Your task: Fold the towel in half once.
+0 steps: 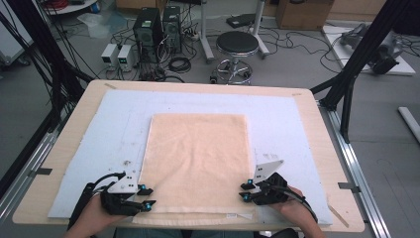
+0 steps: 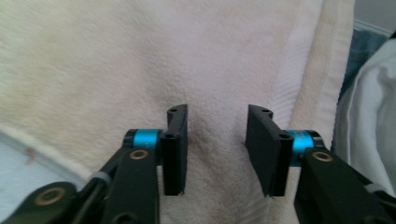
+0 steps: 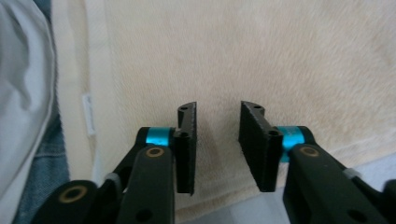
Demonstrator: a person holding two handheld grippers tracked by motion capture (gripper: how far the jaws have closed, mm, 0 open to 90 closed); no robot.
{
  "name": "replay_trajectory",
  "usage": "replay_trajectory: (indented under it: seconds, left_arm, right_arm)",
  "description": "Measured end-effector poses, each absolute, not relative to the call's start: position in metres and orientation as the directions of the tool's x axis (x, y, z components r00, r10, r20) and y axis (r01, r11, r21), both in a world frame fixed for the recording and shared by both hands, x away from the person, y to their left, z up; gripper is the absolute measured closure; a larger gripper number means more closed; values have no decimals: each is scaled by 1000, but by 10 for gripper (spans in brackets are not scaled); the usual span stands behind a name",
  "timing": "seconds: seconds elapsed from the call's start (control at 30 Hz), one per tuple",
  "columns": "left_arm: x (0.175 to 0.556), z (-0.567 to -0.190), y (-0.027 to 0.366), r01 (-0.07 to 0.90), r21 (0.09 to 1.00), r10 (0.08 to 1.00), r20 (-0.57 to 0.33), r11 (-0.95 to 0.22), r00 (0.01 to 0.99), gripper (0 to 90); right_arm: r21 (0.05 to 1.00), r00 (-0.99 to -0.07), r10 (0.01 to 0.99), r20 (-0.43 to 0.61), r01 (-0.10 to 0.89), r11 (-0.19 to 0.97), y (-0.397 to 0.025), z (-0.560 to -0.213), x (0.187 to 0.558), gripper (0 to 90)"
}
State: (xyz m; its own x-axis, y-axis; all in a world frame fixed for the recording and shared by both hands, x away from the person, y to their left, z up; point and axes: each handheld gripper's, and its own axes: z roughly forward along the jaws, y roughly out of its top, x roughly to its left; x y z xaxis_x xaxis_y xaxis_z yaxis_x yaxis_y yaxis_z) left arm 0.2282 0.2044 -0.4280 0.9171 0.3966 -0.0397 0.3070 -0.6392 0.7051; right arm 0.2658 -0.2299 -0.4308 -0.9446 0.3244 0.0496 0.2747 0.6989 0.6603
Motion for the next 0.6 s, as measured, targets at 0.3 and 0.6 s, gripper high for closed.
replay_trajectory:
  seconds: [0.3,0.6]
  left_arm:
    - [227,-421,201,289,712,400,-12,-640,916,854]
    - [210,-394,209,280,766,397,-36,-578,917,855]
  right_arm:
    - [672,-945,320,62,277,687,-232,-425,266,876]
    - [712,-955,293,39,232,663,-242,-390,251,876]
